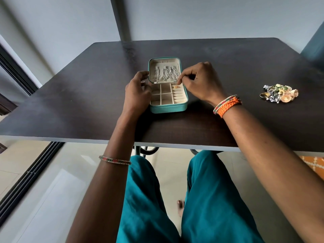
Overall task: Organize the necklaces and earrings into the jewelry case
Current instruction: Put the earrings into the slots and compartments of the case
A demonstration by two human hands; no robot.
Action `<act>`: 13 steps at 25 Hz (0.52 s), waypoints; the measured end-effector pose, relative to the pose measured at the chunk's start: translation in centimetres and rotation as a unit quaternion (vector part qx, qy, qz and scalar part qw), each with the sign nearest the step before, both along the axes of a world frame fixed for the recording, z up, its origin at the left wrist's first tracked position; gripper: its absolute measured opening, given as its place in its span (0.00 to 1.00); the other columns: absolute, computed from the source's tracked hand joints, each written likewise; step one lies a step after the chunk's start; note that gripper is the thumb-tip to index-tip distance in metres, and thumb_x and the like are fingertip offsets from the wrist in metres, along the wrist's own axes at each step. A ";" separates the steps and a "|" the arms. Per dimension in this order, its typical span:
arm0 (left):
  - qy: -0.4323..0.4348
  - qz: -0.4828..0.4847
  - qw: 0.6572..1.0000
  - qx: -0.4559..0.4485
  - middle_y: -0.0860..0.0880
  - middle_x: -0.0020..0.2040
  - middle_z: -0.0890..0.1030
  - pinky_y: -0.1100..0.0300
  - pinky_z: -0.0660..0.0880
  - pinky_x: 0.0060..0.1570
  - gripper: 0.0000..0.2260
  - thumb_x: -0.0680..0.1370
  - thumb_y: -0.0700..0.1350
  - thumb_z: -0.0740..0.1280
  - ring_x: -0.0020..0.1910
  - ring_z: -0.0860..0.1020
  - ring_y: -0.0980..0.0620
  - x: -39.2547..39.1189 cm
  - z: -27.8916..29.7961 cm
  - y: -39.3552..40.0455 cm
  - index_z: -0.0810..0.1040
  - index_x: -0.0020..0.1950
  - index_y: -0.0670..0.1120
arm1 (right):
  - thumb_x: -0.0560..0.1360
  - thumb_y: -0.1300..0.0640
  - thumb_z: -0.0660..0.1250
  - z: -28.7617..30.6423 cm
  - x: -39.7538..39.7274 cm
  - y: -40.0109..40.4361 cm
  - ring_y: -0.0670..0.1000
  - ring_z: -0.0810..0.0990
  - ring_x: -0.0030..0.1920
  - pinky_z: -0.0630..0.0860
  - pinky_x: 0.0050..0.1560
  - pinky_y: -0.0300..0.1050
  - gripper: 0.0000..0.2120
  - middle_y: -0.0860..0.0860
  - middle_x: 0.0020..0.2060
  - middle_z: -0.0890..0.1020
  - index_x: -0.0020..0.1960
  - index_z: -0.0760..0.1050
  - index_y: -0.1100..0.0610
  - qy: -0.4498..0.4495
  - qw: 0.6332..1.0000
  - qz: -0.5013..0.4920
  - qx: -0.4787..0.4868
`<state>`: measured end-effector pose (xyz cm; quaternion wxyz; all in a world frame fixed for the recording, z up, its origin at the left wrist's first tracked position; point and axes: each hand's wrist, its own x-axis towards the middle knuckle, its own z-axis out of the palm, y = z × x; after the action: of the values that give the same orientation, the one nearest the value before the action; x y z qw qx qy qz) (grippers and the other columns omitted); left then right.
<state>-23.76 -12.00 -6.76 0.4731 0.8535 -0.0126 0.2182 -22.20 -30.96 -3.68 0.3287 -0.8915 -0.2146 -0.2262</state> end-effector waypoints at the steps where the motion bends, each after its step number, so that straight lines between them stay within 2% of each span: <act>1: -0.019 0.002 1.000 -0.007 0.49 0.58 0.80 0.64 0.74 0.55 0.14 0.77 0.38 0.62 0.55 0.78 0.54 -0.2 0.2 0.0 0.76 0.63 0.43 | 0.70 0.59 0.61 0.1 -0.2 0.1 0.37 0.74 0.26 0.62 0.30 0.34 0.13 0.36 0.23 0.72 0.36 0.84 0.52 -0.006 1.000 -0.003 0.021; 4: -0.073 0.009 0.997 -0.025 0.53 0.52 0.82 0.58 0.76 0.56 0.12 0.74 0.40 0.62 0.52 0.79 0.59 -1.2 1.3 -0.8 0.80 0.55 0.45 | 0.68 0.58 0.61 0.9 -1.0 -0.4 0.40 0.72 0.24 0.61 0.29 0.34 0.13 0.37 0.19 0.72 0.35 0.84 0.51 -0.012 0.996 -0.019 0.084; 6: -0.128 0.007 0.992 0.001 0.54 0.48 0.83 0.54 0.77 0.55 0.12 0.73 0.42 0.60 0.49 0.80 0.57 -1.9 2.8 -2.6 0.82 0.50 0.48 | 0.68 0.58 0.61 1.4 -1.8 -2.3 0.42 0.70 0.22 0.60 0.28 0.36 0.12 0.41 0.18 0.72 0.34 0.83 0.52 -0.025 0.993 -0.033 0.109; 8: -0.187 -0.001 0.981 0.050 0.53 0.46 0.84 0.51 0.76 0.54 0.12 0.72 0.43 0.59 0.48 0.81 0.53 -2.9 4.7 -5.2 0.82 0.48 0.49 | 0.68 0.57 0.61 1.8 -2.8 -5.1 0.41 0.71 0.23 0.60 0.28 0.35 0.12 0.38 0.19 0.73 0.35 0.83 0.52 -0.041 0.990 -0.065 0.120; 10: -0.223 -0.026 0.971 0.085 0.52 0.45 0.84 0.53 0.74 0.53 0.11 0.72 0.43 0.60 0.47 0.80 0.51 -3.6 5.8 -8.5 0.82 0.46 0.48 | 0.69 0.56 0.61 1.8 -3.4 -8.5 0.40 0.72 0.24 0.61 0.28 0.36 0.12 0.33 0.21 0.74 0.36 0.83 0.51 -0.059 0.983 -0.125 0.119; 11: -0.220 -0.058 0.970 0.085 0.52 0.44 0.84 0.56 0.74 0.51 0.10 0.72 0.42 0.61 0.46 0.80 0.51 -3.7 6.0 -10.4 0.82 0.46 0.48 | 0.68 0.55 0.61 1.6 -3.6 -10.6 0.40 0.73 0.25 0.63 0.29 0.37 0.11 0.33 0.22 0.74 0.36 0.83 0.50 -0.062 0.978 -0.159 0.122; 13: -0.157 -0.157 0.972 0.070 0.52 0.44 0.84 0.61 0.73 0.47 0.09 0.73 0.41 0.62 0.46 0.80 0.53 -3.3 5.4 -14.3 0.82 0.46 0.48 | 0.67 0.54 0.62 0.8 -3.9 -15.0 0.41 0.74 0.26 0.66 0.32 0.39 0.10 0.36 0.23 0.76 0.34 0.82 0.47 -0.042 0.968 -0.204 0.143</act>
<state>-27.03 -26.33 -1.31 0.4325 0.8269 -0.2363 0.2708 -26.12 -45.99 -2.85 0.3904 -0.8498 -0.0069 -0.3540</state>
